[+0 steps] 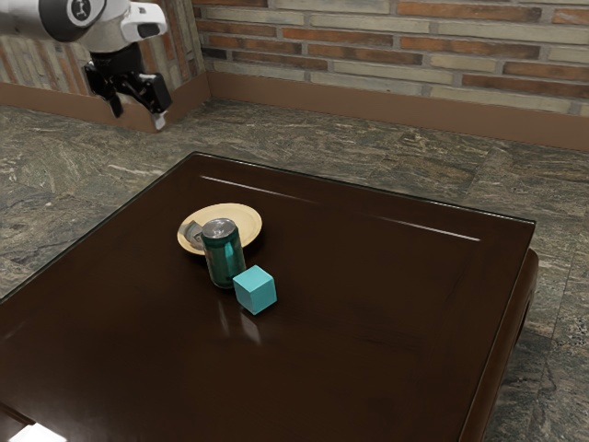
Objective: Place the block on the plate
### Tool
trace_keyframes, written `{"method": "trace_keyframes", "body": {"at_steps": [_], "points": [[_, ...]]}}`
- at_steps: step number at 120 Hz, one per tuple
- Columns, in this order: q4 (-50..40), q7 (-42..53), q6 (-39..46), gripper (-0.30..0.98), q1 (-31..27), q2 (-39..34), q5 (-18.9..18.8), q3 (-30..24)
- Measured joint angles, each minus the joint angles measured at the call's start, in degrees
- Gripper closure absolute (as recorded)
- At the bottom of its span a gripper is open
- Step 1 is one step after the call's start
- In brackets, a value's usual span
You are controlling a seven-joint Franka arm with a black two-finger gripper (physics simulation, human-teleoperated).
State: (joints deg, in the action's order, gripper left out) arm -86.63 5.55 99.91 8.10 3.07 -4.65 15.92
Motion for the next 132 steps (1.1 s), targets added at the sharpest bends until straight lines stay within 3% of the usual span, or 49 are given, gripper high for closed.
{"method": "trace_keyframes", "body": {"at_steps": [17,51,96,132], "points": [[0.71,-3.07,-5.21,0.0,-0.18,-0.3,0.64,0.2],[0.45,-28.15,-9.85,0.0,0.36,1.23,5.71,0.11],[-8.52,-53.59,2.99,0.0,5.85,7.52,6.58,-0.36],[-12.47,-67.14,12.48,0.01,7.33,13.56,11.76,-0.33]]}}
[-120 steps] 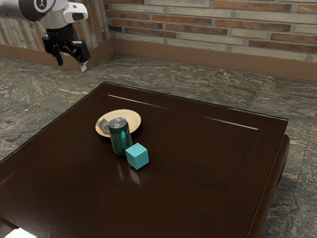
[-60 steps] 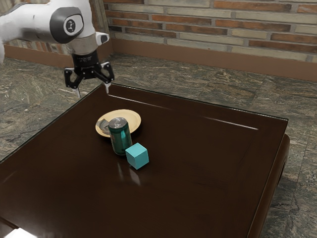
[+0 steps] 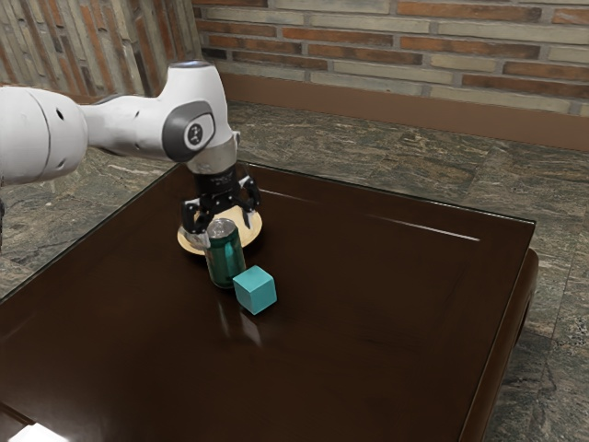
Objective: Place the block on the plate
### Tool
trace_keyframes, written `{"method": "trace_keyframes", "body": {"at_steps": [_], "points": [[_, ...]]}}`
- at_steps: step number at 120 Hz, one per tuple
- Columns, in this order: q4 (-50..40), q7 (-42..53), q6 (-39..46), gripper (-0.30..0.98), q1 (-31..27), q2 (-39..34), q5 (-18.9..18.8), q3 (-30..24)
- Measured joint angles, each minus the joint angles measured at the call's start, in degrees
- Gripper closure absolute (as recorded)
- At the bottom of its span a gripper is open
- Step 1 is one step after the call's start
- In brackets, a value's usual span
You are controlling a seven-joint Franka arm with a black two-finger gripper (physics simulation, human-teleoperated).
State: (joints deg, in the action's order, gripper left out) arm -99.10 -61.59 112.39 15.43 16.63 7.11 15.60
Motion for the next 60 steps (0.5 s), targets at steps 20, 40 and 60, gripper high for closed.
{"method": "trace_keyframes", "body": {"at_steps": [20,40,60], "points": [[-0.73,-5.7,4.15,0.02,0.68,2.94,2.26,0.03],[-0.77,-10.03,7.11,0.01,0.9,5.82,3.34,-0.03],[-0.84,-13.31,9.41,0.02,1.0,8.48,3.99,-0.04]]}}
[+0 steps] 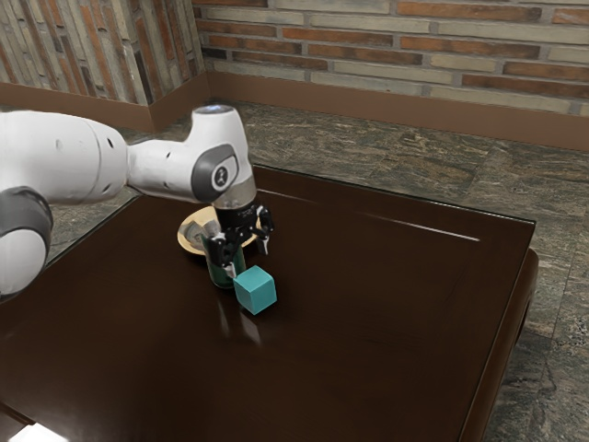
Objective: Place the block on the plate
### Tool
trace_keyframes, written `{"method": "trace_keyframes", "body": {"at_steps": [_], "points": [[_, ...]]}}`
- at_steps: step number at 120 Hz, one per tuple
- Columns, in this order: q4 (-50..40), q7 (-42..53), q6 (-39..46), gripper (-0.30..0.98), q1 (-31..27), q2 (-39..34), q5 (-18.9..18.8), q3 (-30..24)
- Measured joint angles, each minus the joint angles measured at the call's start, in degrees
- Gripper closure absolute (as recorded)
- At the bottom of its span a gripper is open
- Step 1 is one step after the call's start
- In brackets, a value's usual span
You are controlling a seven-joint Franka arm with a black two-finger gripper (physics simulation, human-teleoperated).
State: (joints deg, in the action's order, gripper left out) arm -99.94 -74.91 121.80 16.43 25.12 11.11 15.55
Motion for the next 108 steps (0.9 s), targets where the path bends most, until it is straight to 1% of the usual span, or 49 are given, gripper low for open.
{"method": "trace_keyframes", "body": {"at_steps": [68,93,108], "points": [[-0.28,-5.99,5.69,0.03,-0.51,6.48,2.47,-0.26],[-0.53,-7.02,7.0,0.18,-0.48,6.53,2.9,-0.18],[-0.54,-7.5,7.23,0.22,-0.39,6.38,2.88,-0.18]]}}
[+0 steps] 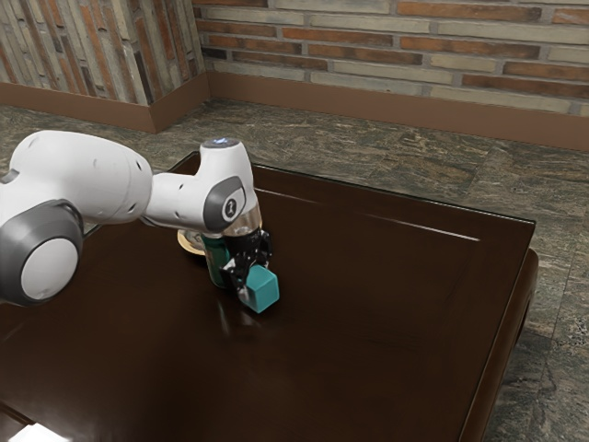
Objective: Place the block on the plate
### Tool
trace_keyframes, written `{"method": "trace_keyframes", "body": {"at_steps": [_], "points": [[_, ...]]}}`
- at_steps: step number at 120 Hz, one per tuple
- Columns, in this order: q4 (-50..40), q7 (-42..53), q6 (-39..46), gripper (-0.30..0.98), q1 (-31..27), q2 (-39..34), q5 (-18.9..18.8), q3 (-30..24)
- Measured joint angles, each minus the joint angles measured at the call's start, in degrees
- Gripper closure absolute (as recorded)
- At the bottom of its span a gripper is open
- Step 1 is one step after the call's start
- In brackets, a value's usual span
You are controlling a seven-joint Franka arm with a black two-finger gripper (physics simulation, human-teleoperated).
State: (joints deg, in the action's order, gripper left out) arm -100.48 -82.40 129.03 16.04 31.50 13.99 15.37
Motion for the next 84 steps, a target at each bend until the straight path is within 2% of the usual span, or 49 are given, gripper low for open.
{"method": "trace_keyframes", "body": {"at_steps": [50,84], "points": [[-2.11,-1.36,-0.3,0.3,0.42,-3.4,-0.04,0.09],[-2.87,-1.99,-1.81,0.3,2.14,-8.9,-0.23,0.03]]}}
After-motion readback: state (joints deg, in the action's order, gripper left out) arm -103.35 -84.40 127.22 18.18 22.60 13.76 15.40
